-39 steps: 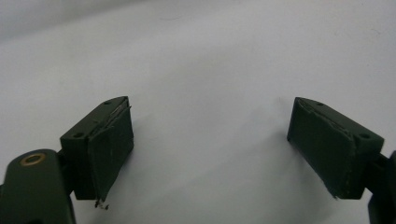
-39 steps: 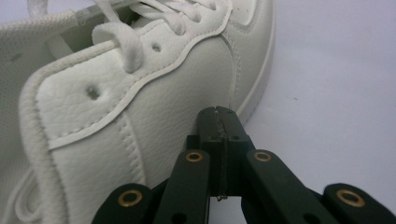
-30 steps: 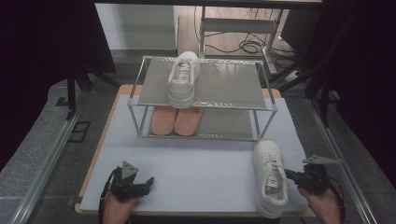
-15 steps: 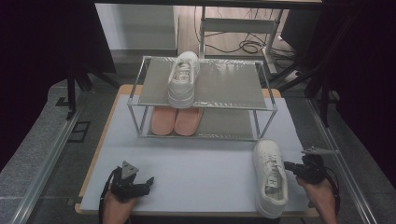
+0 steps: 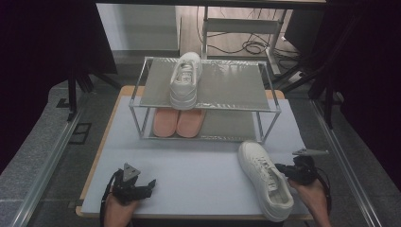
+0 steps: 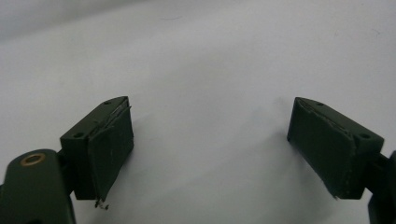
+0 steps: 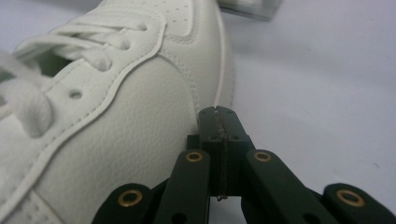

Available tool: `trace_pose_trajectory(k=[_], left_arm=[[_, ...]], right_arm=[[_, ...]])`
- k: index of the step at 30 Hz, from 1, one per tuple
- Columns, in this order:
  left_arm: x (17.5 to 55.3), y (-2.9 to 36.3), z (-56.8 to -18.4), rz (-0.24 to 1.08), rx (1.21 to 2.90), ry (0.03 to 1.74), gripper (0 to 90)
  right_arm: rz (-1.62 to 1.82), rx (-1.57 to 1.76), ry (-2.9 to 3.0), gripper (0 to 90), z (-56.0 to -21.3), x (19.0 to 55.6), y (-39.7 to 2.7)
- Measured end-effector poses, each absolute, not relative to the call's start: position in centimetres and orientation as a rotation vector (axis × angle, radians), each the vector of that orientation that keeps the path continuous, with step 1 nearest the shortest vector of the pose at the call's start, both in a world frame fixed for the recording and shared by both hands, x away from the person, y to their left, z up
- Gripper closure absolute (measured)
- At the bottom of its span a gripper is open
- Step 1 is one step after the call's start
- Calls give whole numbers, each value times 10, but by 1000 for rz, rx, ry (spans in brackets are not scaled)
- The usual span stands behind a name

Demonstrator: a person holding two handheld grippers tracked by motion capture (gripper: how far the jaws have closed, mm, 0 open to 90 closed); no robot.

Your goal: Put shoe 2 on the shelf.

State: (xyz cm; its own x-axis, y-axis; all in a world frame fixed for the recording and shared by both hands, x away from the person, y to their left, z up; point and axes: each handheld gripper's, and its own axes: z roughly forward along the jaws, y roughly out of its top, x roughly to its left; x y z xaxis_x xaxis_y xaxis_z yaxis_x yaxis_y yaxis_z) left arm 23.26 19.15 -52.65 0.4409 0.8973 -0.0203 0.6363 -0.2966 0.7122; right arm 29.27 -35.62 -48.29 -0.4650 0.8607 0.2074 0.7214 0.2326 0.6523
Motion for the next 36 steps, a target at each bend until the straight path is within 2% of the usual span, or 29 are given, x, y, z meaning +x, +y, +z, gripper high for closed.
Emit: trace_pose_trajectory(k=[7, 12, 23, 28, 36], left_arm=[[233, 191, -526, 513, 2038, 1283, 143], [233, 191, -526, 513, 2040, 1282, 143], [233, 191, -526, 513, 2040, 1283, 143], [233, 191, -526, 513, 2040, 1283, 143], [233, 191, -526, 513, 2040, 1283, 143]], right_arm=[[1073, 1447, 2383, 900, -483, 303, -335], [1091, 1422, 2409, 900, -482, 303, -336], [1087, 1462, 2342, 900, -472, 260, -371], [1082, 1429, 2365, 900, -471, 245, -368], [1094, 1413, 2376, 900, -472, 243, -357]])
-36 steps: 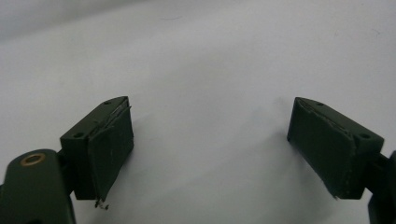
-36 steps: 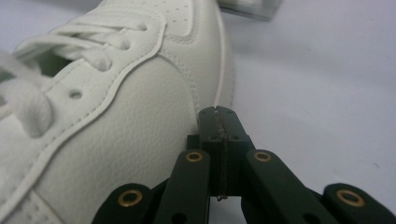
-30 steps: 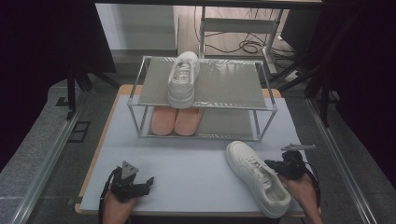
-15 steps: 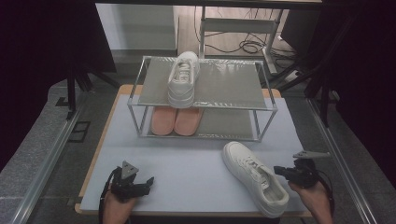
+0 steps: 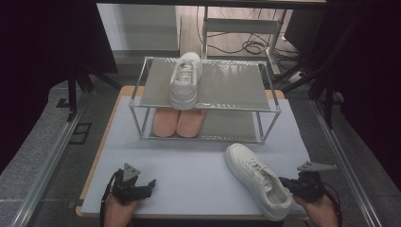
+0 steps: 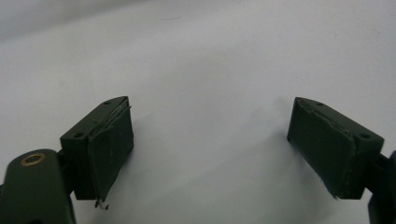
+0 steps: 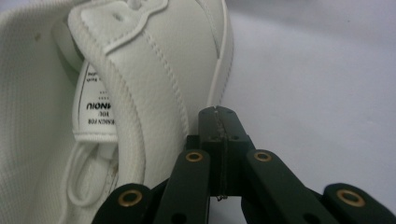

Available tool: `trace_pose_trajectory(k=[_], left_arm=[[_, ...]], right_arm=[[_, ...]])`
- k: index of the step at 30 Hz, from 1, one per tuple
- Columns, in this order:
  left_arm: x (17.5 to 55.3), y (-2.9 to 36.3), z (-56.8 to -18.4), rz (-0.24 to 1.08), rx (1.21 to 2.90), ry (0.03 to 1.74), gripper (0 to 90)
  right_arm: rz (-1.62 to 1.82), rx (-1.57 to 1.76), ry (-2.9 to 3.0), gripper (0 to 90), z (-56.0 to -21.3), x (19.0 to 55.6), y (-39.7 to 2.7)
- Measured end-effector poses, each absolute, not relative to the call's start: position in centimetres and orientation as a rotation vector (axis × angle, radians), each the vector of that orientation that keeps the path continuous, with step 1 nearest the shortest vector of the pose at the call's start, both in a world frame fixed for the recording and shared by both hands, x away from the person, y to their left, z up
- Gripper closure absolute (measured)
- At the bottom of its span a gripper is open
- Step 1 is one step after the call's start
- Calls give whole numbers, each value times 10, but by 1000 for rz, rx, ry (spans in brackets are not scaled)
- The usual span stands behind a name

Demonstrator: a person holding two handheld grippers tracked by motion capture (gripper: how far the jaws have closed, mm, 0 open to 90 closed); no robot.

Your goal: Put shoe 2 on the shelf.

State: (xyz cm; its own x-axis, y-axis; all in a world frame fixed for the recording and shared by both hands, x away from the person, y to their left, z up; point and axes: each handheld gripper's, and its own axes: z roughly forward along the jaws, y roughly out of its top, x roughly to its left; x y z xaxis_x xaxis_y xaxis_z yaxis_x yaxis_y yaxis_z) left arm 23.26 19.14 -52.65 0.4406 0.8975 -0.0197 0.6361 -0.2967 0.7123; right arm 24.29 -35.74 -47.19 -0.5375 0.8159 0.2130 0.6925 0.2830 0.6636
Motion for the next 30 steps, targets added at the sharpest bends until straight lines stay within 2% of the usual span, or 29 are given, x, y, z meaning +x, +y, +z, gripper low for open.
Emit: trace_pose_trajectory(k=[22, 30], left_arm=[[233, 191, -526, 514, 2040, 1283, 143], [233, 191, -526, 513, 2040, 1283, 143]], right_arm=[[1105, 1331, 2442, 900, -480, 262, -307], [1109, 1271, 2495, 900, -480, 277, -275]])
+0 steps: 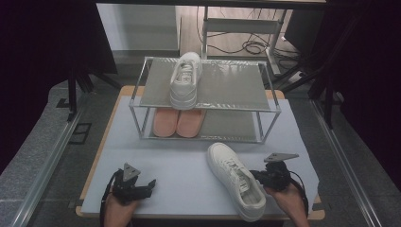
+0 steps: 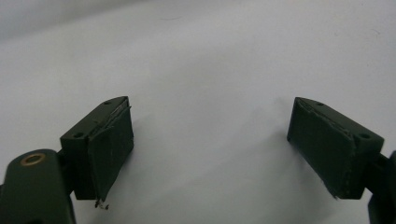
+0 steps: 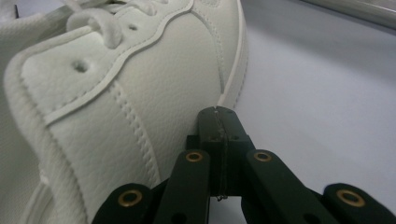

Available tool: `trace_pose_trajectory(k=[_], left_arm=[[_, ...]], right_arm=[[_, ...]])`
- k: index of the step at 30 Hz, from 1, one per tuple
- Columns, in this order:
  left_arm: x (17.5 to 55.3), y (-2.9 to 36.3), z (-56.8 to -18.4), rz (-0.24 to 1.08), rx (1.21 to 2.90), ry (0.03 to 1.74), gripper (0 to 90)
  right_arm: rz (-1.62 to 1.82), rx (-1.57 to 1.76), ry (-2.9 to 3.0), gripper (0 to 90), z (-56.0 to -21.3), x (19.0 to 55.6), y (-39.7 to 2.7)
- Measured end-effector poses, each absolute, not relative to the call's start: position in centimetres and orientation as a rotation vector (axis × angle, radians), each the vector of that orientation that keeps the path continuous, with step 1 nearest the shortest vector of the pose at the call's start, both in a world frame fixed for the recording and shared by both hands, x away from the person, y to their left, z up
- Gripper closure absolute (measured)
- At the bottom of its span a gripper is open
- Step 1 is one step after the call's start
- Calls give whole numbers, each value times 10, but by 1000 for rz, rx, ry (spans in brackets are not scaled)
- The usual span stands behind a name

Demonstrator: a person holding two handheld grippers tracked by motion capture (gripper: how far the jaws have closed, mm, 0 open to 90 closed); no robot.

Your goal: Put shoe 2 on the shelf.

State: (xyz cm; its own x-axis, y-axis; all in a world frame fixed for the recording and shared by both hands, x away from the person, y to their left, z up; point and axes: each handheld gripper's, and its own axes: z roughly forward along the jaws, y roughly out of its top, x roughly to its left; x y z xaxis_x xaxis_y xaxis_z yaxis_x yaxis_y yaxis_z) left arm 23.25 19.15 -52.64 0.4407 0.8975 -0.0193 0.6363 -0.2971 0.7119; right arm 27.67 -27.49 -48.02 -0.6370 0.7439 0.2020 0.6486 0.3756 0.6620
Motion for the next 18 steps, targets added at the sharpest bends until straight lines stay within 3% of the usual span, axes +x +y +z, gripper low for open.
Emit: trace_pose_trajectory(k=[18], left_arm=[[232, 192, -526, 514, 2041, 1282, 143]], right_arm=[[1113, 1076, 2690, 900, -481, 313, -197]])
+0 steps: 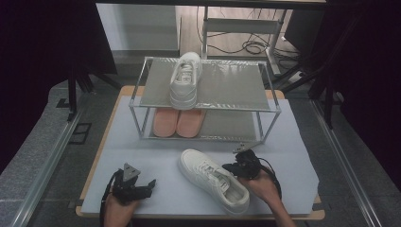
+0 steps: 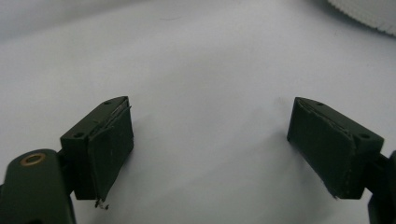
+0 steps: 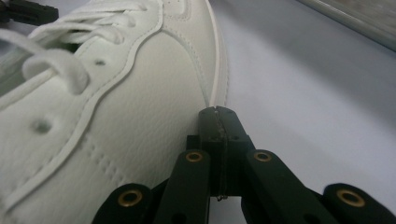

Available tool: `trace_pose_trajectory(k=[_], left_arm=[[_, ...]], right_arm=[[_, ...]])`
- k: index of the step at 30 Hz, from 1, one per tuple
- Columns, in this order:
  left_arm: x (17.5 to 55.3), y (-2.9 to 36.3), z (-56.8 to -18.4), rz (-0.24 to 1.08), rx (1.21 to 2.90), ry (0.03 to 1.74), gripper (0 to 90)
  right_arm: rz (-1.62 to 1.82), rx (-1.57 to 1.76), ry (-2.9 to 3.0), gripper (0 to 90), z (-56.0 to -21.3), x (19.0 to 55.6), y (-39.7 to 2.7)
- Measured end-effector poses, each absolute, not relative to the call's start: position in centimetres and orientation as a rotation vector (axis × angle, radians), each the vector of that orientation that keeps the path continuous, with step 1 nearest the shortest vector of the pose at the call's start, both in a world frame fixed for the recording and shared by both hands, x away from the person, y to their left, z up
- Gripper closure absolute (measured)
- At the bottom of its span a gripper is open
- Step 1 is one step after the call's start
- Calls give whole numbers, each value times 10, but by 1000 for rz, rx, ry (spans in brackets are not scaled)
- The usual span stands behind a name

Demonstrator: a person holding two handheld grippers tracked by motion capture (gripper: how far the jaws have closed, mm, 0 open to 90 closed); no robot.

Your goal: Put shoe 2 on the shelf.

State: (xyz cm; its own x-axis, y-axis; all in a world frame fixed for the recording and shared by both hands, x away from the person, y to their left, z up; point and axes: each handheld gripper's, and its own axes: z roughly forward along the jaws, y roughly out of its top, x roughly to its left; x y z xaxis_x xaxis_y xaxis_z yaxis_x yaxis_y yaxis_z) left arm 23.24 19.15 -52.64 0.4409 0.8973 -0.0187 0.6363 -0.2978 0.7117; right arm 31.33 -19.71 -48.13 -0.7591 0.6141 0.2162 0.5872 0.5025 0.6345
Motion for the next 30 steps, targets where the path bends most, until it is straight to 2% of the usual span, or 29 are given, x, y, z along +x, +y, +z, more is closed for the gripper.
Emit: trace_pose_trajectory(k=[7, 11, 18, 30], left_arm=[[232, 191, -526, 514, 2041, 1282, 144], [232, 191, -526, 514, 2041, 1282, 143], [232, 191, -527, 514, 2040, 1282, 143], [232, 191, -527, 515, 2036, 1285, 144]], right_arm=[[1093, 1075, 2702, 900, -477, 318, -199], [1086, 1095, 2675, 819, -468, 316, -213], [1061, 1099, 2663, 738, -451, 304, -234], [1011, 1023, 2724, 662, -419, 276, -238]])
